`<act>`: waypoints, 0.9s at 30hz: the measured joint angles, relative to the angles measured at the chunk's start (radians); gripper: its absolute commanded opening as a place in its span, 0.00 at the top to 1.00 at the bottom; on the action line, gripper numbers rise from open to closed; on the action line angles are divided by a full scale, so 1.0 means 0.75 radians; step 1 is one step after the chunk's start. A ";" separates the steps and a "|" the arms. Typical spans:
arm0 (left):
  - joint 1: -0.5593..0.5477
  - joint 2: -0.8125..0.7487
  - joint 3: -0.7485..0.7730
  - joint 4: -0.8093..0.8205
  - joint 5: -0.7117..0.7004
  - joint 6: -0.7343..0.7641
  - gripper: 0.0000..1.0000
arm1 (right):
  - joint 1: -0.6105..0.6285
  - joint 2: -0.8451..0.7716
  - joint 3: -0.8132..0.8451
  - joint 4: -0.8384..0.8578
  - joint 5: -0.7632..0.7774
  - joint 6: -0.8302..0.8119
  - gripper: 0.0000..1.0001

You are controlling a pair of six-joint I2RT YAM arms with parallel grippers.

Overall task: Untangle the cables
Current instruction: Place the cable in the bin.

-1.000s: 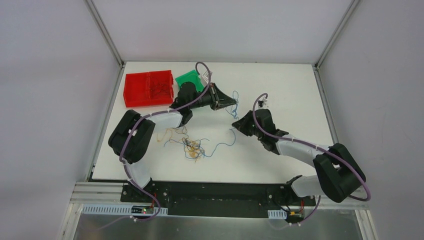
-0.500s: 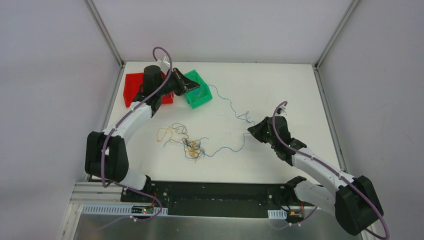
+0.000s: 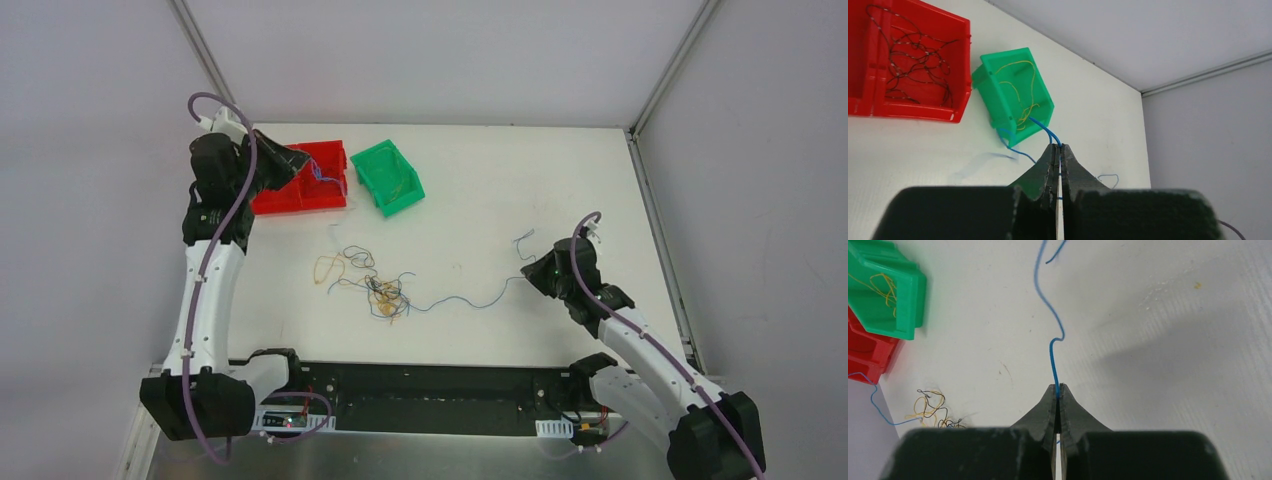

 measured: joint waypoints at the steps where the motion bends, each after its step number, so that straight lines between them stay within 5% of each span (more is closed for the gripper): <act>1: 0.002 0.001 0.026 -0.041 -0.013 0.025 1.00 | -0.003 0.000 0.001 -0.011 0.001 -0.002 1.00; 8: 0.189 -0.065 0.146 -0.310 -0.197 0.172 1.00 | -0.073 0.021 0.020 -0.124 0.026 -0.002 1.00; 14: 0.190 -0.057 0.244 -0.343 -0.174 0.230 1.00 | -0.082 0.030 0.021 -0.113 -0.054 -0.014 0.94; 16: 0.191 -0.028 0.274 -0.383 -0.183 0.252 1.00 | -0.082 0.042 0.024 -0.113 -0.082 -0.027 0.85; 22: 0.193 0.197 0.441 -0.459 -0.227 0.322 1.00 | -0.082 0.057 0.056 -0.111 -0.182 -0.092 0.34; 27: 0.194 0.330 0.539 -0.522 -0.268 0.345 1.00 | -0.082 0.057 0.087 -0.109 -0.237 -0.127 0.23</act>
